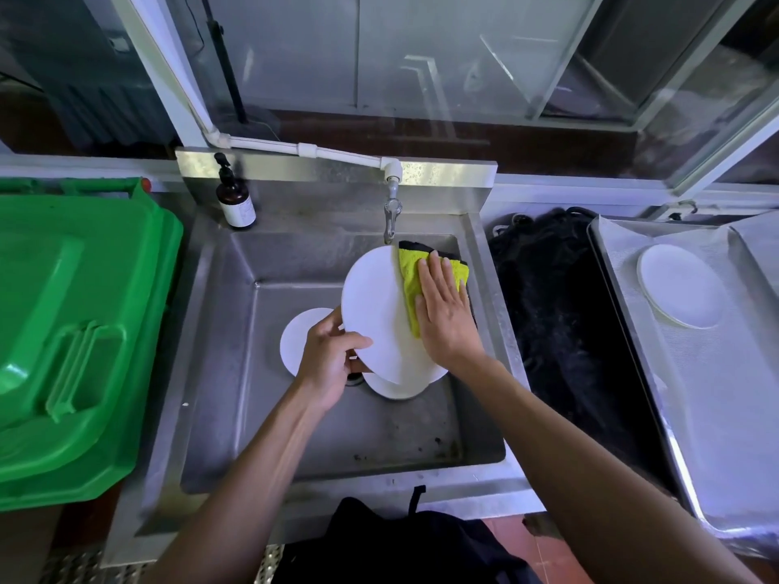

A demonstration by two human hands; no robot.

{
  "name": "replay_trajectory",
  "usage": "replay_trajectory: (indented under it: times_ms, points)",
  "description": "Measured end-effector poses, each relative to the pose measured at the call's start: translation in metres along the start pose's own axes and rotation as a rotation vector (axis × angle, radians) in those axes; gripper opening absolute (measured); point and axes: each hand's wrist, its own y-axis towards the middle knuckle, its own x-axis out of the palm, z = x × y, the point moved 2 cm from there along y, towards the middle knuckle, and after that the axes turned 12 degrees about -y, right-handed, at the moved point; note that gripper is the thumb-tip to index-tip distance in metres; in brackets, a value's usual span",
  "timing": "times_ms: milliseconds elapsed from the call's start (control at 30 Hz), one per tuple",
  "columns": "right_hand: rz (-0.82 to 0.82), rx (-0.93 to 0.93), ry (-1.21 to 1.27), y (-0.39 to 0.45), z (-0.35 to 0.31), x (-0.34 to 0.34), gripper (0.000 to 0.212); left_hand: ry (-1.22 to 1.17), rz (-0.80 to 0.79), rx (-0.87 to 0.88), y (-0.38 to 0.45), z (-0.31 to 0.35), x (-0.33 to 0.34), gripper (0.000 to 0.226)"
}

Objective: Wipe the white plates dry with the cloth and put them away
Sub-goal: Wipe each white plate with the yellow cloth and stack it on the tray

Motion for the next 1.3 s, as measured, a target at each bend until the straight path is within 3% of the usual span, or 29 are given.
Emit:
replay_trajectory:
  times_ms: [300,800,1000,1300]
  points:
    - [-0.071,0.106,0.216,-0.032,-0.029,0.018,0.056,-0.029,0.019,-0.007,0.004,-0.004,0.003,0.039]
    - [-0.069,-0.09,0.444,-0.052,-0.064,0.026,0.055,-0.074,0.006,0.05,0.005,0.0,0.0,0.037]
    - [-0.076,-0.162,0.272,-0.057,-0.046,0.032,0.056,-0.123,0.062,0.069,0.009,-0.004,-0.001,0.045]
    - [-0.081,-0.088,0.116,-0.051,-0.007,0.052,0.059,-0.117,0.141,0.072,0.008,-0.008,-0.006,0.039]
